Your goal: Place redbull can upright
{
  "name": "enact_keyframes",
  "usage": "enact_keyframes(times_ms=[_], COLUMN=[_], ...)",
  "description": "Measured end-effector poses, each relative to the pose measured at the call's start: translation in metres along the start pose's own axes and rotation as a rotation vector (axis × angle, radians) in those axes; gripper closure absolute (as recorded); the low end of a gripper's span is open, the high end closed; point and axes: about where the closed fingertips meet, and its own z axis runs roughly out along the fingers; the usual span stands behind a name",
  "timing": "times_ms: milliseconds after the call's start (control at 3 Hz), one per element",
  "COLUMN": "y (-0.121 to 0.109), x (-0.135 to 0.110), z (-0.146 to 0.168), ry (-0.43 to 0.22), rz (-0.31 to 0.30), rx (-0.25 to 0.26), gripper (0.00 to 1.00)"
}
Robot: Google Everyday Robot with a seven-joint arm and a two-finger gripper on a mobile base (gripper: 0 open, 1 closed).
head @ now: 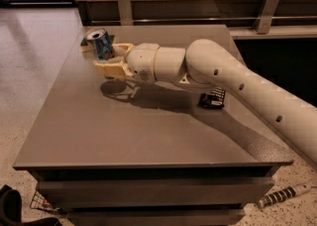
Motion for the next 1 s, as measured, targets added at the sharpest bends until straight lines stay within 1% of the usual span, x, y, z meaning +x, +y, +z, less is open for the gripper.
enact_keyframes(times_ms=[333, 667, 1000], y=[0.0, -0.001, 0.001], x=[0.0, 0.004, 0.013], z=[-0.007, -0.003, 0.005], ry=[0.005, -0.017, -0.049], rz=[-0.001, 0.013, 0.053], rx=[0.026, 0.025, 0.009], gripper=[1.0, 1.0, 1.0])
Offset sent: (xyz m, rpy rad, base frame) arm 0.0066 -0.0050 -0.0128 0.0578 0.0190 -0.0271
